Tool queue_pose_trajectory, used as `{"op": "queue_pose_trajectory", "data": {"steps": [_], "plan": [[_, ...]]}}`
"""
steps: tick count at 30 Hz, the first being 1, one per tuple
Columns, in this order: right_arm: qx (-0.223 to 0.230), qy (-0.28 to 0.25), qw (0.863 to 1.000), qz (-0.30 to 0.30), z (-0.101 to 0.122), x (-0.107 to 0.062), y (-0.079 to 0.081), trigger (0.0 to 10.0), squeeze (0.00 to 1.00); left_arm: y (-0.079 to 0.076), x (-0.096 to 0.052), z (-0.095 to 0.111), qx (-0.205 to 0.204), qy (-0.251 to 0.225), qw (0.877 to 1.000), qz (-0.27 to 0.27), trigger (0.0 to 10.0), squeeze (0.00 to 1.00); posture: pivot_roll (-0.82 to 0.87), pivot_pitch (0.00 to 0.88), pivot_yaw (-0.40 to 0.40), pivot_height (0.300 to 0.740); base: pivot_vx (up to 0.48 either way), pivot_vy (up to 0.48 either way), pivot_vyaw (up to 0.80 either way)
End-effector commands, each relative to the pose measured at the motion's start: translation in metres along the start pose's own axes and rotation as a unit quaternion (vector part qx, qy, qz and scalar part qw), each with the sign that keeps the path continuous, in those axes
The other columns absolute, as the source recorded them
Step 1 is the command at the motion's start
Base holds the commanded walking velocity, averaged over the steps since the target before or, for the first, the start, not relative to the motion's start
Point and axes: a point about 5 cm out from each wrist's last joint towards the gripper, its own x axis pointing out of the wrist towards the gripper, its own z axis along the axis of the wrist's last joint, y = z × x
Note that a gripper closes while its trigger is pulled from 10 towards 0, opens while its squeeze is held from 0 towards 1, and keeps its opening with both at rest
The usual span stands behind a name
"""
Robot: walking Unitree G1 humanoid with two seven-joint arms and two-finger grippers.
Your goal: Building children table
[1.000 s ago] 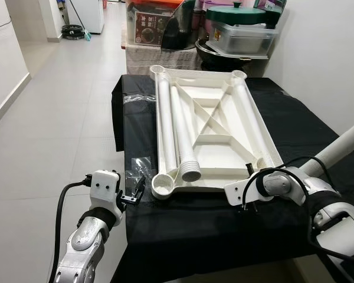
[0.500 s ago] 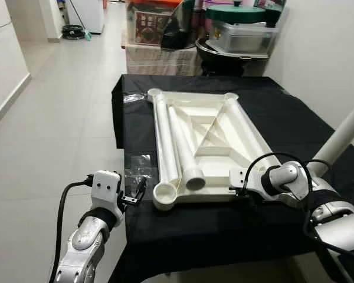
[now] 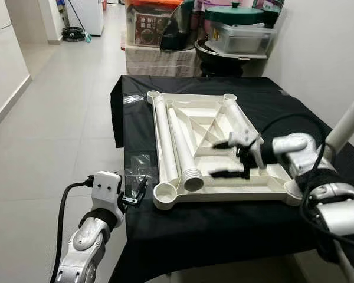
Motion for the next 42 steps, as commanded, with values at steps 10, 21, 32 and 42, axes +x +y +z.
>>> {"op": "queue_pose_trajectory", "data": {"steps": [10, 21, 32, 42], "plan": [[0.168, -0.081, 0.921, -0.342, -0.015, 0.003, -0.02, 10.0, 0.0, -0.001, 0.0, 0.002, 0.01, -0.01, 1.0, -0.002, 10.0, 0.0, 0.11, 0.0, -0.1, 0.74, 0.0, 0.0, 0.0], [0.368, -0.05, 0.855, -0.362, -0.055, 0.05, 0.028, 10.0, 0.0, -0.002, 0.002, 0.004, 0.007, -0.015, 1.0, -0.003, 10.0, 0.0, 0.11, 0.0, -0.091, 0.74, 0.0, -0.444, 0.0], [0.373, -0.044, 0.838, -0.396, -0.052, 0.053, 0.034, 10.0, 0.0, -0.001, 0.002, 0.002, -0.004, -0.013, 1.0, 0.001, 10.0, 0.0, 0.11, 0.0, -0.091, 0.74, 0.0, -0.147, 0.0], [0.316, -0.046, 0.848, -0.424, -0.057, 0.003, 0.005, 10.0, 0.0, 0.0, 0.001, 0.002, -0.003, -0.012, 1.0, 0.005, 10.0, 0.0, 0.1, 0.0, -0.09, 0.74, 0.0, 0.0, 0.0]]}}
